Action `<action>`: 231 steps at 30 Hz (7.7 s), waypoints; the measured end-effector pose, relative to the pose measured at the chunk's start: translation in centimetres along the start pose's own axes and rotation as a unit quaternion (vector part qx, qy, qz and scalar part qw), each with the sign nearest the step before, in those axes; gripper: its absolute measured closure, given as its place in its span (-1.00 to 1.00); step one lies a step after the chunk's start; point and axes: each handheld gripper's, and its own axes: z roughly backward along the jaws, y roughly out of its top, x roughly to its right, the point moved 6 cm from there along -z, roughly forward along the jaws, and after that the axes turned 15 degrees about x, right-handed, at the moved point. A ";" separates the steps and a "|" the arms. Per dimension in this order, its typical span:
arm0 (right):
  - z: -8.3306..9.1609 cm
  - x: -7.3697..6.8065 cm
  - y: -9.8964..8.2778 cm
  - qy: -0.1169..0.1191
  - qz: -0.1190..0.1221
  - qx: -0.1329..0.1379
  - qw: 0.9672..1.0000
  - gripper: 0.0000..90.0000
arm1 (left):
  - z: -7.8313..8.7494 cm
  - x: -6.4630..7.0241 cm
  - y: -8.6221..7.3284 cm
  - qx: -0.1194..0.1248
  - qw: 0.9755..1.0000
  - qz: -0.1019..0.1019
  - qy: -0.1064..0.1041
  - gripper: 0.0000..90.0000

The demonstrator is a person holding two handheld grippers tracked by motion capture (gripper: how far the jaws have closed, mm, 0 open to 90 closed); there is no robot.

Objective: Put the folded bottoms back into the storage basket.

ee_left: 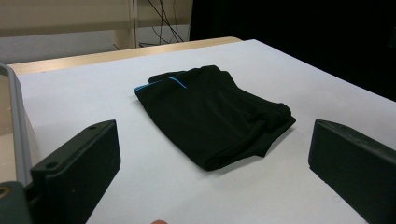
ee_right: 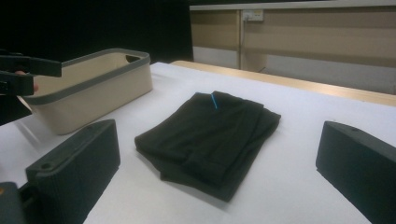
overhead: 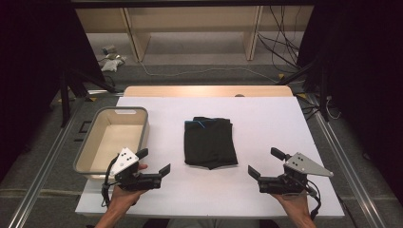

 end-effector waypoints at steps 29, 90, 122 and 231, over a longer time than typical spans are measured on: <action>-1.9 2.8 -0.3 -0.012 -0.035 -0.037 0.999 -0.93 | -2.4 0.4 -0.6 -0.036 0.997 0.061 0.014 -0.93; -11.3 7.9 -5.5 -0.018 -0.132 -0.178 0.975 -0.90 | -12.1 -1.8 -7.2 -0.251 0.925 0.280 0.046 -0.68; -15.4 7.6 -6.3 -0.024 -0.171 -0.224 0.959 -0.83 | -14.0 -1.3 -8.1 -0.247 0.919 0.305 0.045 0.52; -23.7 -0.5 2.9 0.038 -0.264 -0.187 0.945 0.64 | -7.4 -4.5 4.8 -0.157 0.961 0.221 -0.060 0.85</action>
